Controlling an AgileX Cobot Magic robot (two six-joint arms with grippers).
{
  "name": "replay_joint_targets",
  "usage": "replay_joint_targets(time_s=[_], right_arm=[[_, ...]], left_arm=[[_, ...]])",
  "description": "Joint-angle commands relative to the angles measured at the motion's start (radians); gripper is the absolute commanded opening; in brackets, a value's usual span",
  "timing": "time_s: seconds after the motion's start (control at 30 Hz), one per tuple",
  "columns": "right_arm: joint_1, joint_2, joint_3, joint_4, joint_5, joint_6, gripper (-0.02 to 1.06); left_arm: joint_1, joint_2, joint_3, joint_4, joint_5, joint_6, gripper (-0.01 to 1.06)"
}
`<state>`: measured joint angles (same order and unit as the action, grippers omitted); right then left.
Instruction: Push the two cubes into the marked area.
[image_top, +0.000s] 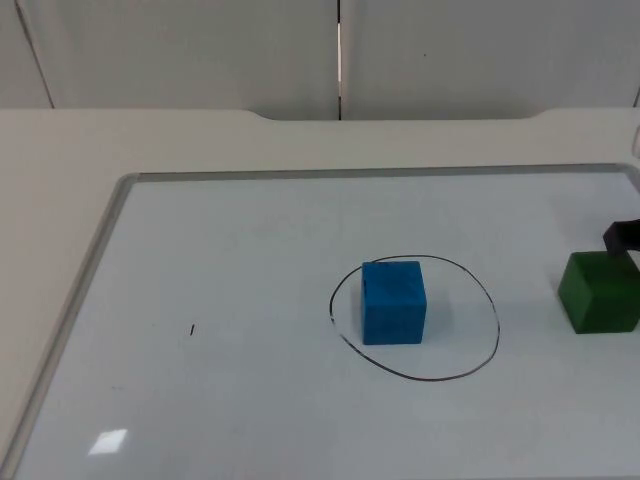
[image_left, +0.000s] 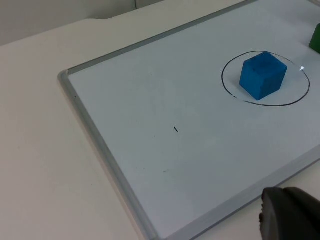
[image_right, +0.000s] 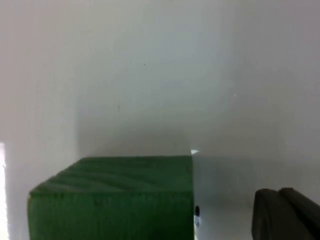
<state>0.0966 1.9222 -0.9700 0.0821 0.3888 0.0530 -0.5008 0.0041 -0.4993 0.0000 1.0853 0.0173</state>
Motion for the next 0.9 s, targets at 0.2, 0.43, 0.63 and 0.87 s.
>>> replay_joint_targets(time_s=[0.2, 0.43, 0.63, 0.87], right_arm=[[-0.002, -0.001, -0.005, 0.092, -0.002, -0.075, 0.0], [-0.002, -0.001, -0.005, 0.134, 0.007, -0.096, 0.0], [0.045, -0.001, -0.005, 0.13, -0.008, -0.099, 0.0], [0.11, -0.001, -0.005, 0.13, -0.027, -0.088, 0.0]], left_arm=[[0.004, -0.004, 0.005, 0.008, -0.01, 0.0, 0.0], [0.004, -0.004, 0.005, 0.008, -0.01, 0.0, 0.0], [0.004, -0.004, 0.005, 0.008, -0.01, 0.0, 0.0], [0.004, -0.004, 0.005, 0.008, -0.01, 0.0, 0.0]])
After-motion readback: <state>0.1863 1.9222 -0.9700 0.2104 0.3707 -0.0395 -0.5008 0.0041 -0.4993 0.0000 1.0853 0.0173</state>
